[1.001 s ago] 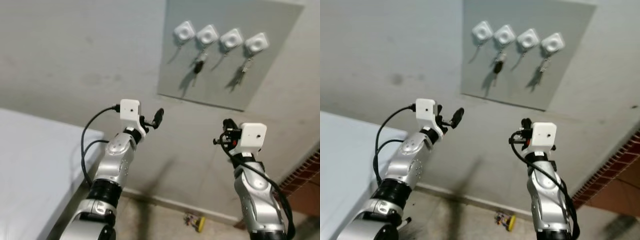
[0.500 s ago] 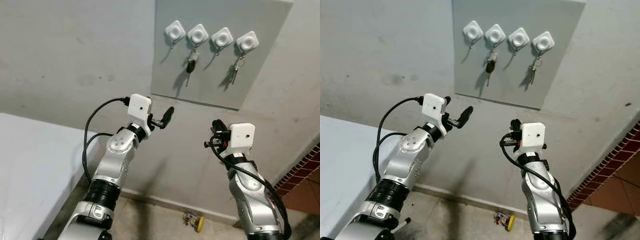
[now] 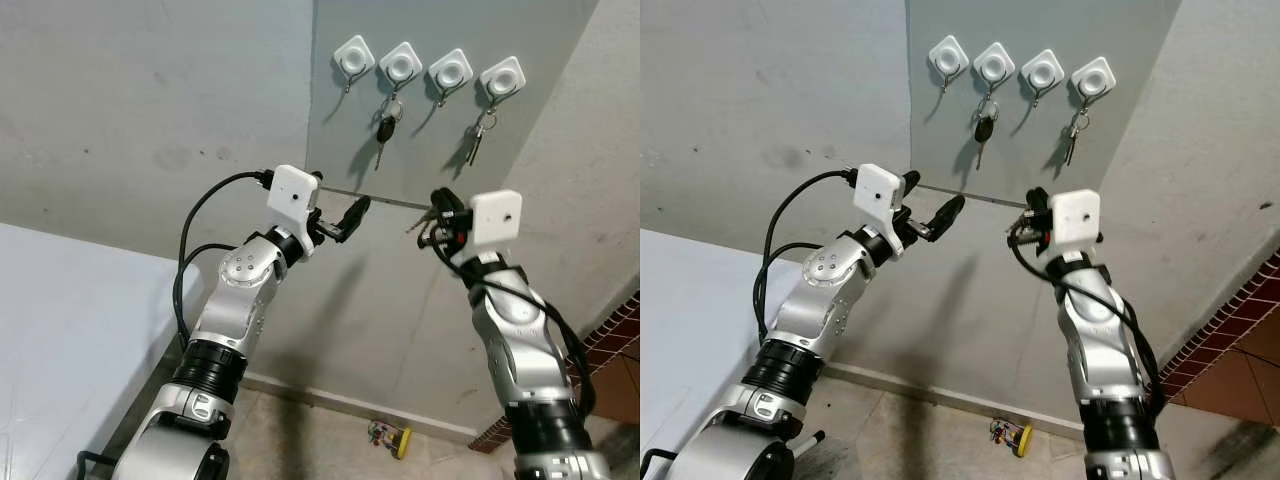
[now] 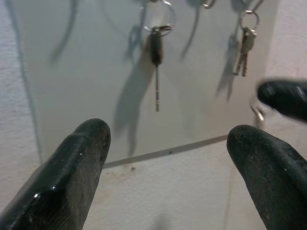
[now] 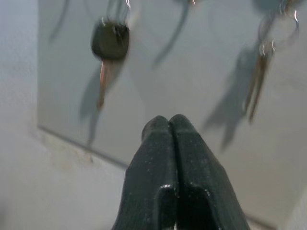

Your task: Hang keys on a hook

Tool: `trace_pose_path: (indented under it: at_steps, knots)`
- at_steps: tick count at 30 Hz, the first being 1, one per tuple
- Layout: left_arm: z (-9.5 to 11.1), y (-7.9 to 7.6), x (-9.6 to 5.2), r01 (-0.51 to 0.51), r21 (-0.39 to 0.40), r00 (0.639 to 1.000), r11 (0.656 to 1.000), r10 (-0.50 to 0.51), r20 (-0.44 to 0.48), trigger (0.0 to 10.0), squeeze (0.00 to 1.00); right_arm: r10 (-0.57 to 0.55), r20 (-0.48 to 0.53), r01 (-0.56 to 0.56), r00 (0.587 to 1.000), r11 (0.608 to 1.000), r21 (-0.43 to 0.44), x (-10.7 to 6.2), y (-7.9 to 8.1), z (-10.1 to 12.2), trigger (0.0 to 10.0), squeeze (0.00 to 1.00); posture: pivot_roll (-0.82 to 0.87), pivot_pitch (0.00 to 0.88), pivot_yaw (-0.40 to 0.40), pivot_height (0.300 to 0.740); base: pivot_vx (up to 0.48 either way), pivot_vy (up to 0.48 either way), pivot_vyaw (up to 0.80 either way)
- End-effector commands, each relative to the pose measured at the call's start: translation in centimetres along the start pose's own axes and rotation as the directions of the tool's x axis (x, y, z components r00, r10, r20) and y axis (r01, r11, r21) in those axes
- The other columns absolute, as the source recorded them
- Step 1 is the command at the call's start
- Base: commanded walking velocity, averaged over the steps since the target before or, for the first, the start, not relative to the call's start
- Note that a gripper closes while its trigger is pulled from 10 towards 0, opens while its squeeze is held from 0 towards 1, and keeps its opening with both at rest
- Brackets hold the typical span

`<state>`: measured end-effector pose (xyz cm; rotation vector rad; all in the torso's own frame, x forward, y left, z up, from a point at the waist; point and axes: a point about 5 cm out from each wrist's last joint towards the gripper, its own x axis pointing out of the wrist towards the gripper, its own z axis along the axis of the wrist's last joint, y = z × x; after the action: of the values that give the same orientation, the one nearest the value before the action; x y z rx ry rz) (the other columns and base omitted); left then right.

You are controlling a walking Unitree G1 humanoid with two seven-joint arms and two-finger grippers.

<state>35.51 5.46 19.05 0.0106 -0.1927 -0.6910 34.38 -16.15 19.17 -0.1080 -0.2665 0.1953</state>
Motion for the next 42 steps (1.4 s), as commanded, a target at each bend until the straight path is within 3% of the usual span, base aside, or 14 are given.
trace_pose_path:
  at_steps: [1,12,17,25,42]
  knots:
    - [1.2,-0.4,0.6,0.033,0.036,0.999,0.999,-0.034,0.029,10.0,0.0,-0.007,0.03,0.007,1.0,1.0,-0.002,0.6,-0.8,0.7,10.0,0.0,-0.05,0.0,-0.034,0.74,0.0,0.0,0.0]
    - [1.8,-0.7,1.0,0.054,0.051,0.997,0.997,-0.057,0.044,10.0,0.0,-0.029,0.109,0.026,0.994,0.999,0.026,3.2,-2.0,2.8,10.0,0.0,-0.04,0.0,-0.031,0.74,0.0,0.0,0.0]
    - [2.0,-1.1,1.3,0.067,0.061,0.996,0.996,-0.071,0.049,10.0,0.0,-0.026,0.161,0.013,0.987,0.997,0.081,4.3,-2.3,4.0,10.0,0.0,-0.03,0.0,-0.031,0.74,0.0,0.0,0.0]
    - [2.4,-1.2,1.4,0.074,0.079,0.995,0.994,-0.078,0.06,10.0,0.0,-0.005,0.241,-0.052,0.97,0.972,0.231,5.0,-2.1,5.0,10.0,0.0,-0.02,0.0,-0.037,0.74,0.0,0.0,0.0]
    - [2.6,-1.2,1.6,0.073,0.091,0.995,0.993,-0.079,0.066,10.0,0.0,-0.065,0.296,-0.057,0.953,0.921,0.386,5.7,-2.9,5.7,10.0,0.0,-0.01,0.0,-0.04,0.74,0.0,0.0,0.0]
